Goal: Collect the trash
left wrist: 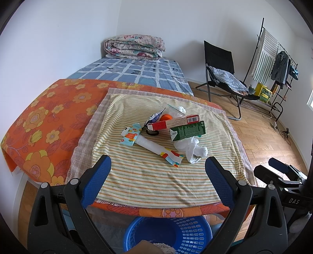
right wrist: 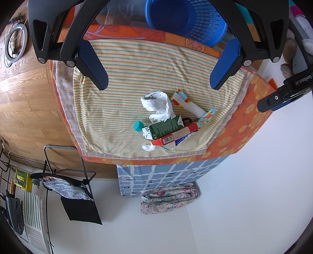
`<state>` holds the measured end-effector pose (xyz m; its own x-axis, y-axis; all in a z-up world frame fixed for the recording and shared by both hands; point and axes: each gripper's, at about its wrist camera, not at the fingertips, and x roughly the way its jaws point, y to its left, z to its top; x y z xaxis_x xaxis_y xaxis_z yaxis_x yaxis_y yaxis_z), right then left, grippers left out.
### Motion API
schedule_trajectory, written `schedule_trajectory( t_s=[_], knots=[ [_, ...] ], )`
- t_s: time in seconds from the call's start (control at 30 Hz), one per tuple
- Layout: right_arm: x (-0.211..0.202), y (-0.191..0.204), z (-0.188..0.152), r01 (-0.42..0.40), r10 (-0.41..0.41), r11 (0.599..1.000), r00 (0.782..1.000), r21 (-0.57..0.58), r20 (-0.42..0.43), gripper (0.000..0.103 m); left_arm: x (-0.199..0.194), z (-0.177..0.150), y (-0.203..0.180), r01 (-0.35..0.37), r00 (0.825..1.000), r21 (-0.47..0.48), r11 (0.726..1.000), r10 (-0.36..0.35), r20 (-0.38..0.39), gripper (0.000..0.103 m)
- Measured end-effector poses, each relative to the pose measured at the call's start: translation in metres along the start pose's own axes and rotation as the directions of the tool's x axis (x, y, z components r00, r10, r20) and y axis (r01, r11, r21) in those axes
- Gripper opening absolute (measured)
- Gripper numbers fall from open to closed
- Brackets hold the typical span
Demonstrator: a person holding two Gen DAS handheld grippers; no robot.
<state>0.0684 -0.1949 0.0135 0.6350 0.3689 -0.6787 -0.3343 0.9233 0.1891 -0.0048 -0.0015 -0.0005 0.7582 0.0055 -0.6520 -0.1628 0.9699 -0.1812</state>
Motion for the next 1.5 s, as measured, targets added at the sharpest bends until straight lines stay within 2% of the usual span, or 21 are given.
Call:
schedule_trajectory(
  t_s=[0.37,0.67,0.9,1.07,1.17,1.3,1.43,1.5],
  knots=[
    [0.002,-0.003,-0.005,-0.002,0.002,1.000,1.000,0.000,0.012,0.103,0.005,-0.004,0.029,-0.018,0.998,-0.022,1.000,0.017,-0.052,0.098],
    [0.005,-0.005,-0.006,-0.043,0.043,0.999,0.999,-0.023,0.029,0.103,0.021,-0.002,0.046,-0.035,0.997,-0.024,0.999,0.034,-0.066,0.098],
    [0.015,-0.003,0.002,-0.035,0.036,0.997,0.999,-0.068,0.013,0.103,0.041,0.010,0.050,-0.014,0.995,-0.024,1.000,0.012,-0.098,0.098],
    [0.025,-0.005,0.013,-0.055,0.053,0.996,0.998,-0.075,-0.016,0.103,0.054,0.018,0.052,0.030,0.992,-0.066,0.997,-0.038,-0.124,0.097],
    [0.030,-0.008,0.020,-0.075,0.072,0.994,0.997,-0.082,-0.031,0.103,0.063,0.024,0.050,0.033,0.991,-0.056,0.998,-0.040,-0.129,0.097],
    [0.035,-0.017,0.027,-0.097,0.096,0.995,0.995,-0.034,-0.038,0.103,0.078,0.029,0.050,0.011,0.992,-0.021,1.000,-0.013,-0.129,0.096],
    [0.046,-0.026,0.036,-0.112,0.112,0.994,0.992,0.002,-0.050,0.103,0.096,0.032,0.061,0.000,0.987,-0.037,0.999,-0.006,-0.159,0.086],
    [0.055,-0.032,0.041,-0.116,0.117,0.993,0.991,0.019,-0.061,0.103,0.104,0.035,0.068,-0.002,0.986,-0.055,0.998,-0.008,-0.169,0.086]
  ],
)
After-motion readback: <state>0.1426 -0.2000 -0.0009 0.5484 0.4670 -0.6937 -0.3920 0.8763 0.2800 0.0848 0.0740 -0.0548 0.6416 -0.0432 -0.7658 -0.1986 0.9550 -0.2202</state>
